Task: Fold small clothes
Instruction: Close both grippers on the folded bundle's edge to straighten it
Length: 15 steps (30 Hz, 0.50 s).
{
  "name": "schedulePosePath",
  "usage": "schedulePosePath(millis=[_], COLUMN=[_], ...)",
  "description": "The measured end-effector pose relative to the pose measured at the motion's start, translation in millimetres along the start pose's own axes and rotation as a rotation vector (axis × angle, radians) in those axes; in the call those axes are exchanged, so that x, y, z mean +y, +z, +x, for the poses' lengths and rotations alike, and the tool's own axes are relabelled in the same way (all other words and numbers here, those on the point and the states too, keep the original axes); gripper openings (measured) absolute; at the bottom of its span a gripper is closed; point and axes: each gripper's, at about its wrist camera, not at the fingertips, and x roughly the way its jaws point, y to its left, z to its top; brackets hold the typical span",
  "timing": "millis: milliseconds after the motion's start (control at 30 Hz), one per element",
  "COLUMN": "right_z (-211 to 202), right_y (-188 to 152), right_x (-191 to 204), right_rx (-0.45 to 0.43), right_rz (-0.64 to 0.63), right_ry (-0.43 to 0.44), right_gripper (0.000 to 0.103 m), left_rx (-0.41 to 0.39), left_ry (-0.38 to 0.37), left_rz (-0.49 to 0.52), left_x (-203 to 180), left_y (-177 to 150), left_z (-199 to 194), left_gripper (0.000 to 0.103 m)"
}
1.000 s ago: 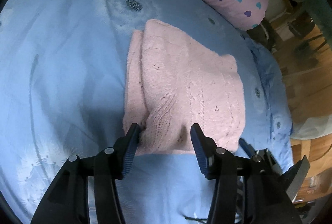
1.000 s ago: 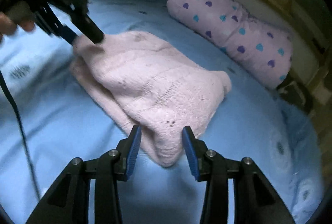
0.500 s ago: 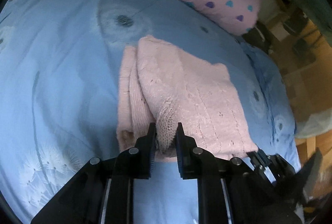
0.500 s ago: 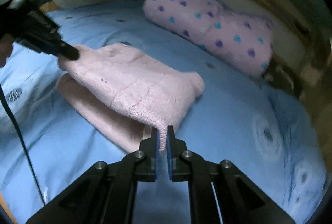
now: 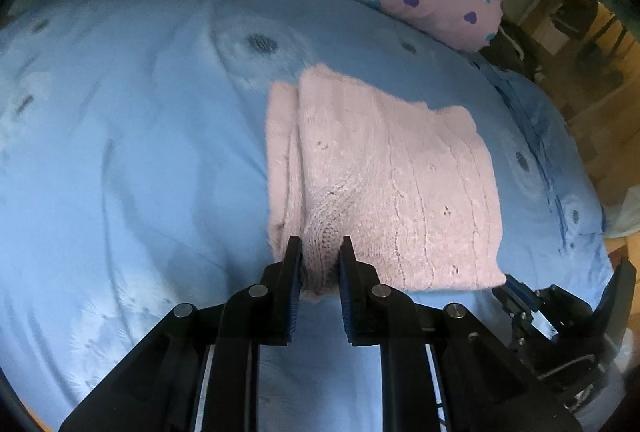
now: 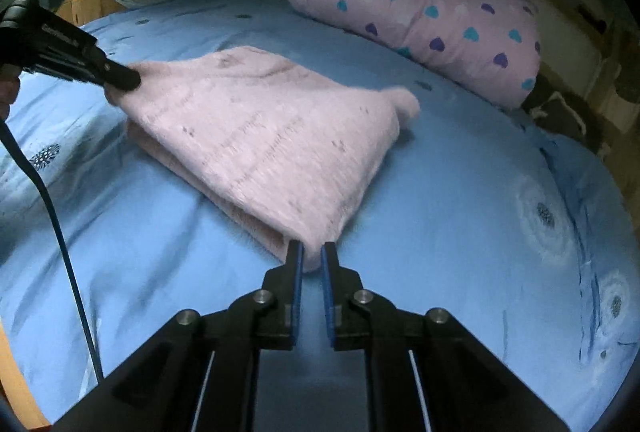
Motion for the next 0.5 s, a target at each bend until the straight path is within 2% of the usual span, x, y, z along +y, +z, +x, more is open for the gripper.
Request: schedulePosePath(millis=[67, 133, 200, 233, 267, 333, 400, 500], right_z=[3, 1, -8, -15, -23, -39, -48, -40], right_y=[0, 2, 7, 12, 15, 23, 30, 44], right_x=[0, 0, 2, 4, 9, 21, 39, 74], right_rx=[0.024, 0.025, 0.008, -0.010, -0.039, -0.103, -0.140, -0.168], right_rz=[0.016, 0.028, 0.033, 0.027, 0.017, -0.027, -0.096, -0.216], right_ry=[0.035, 0.059, 0.086, 0.106, 0.118, 0.121, 0.122, 0.094], right_gripper=[0.008, 0.012, 0.026, 0.046, 0.060, 0.065, 0.066, 0.069], left_rx=[0.007, 0.042, 0.030, 0.024, 0.018, 0.013, 0.026, 0.063], left_ry=[-0.022, -0.091, -0.119, -0.115, -0.114, -0.117, -0.094, -0.061], left_rz=[-0.009, -0.034, -0.055, -0.055, -0.053, -0.056, -0.065, -0.105], left_x=[3, 5, 7, 8, 9, 13, 22, 39], left_y=[3, 6, 9, 10, 11, 11, 9, 6], left_z=[1, 2, -6, -10, -14, -23, -28, -28], left_gripper=[0.012, 0.012, 0.012, 0.012, 0.012, 0.012, 0.012, 0.012])
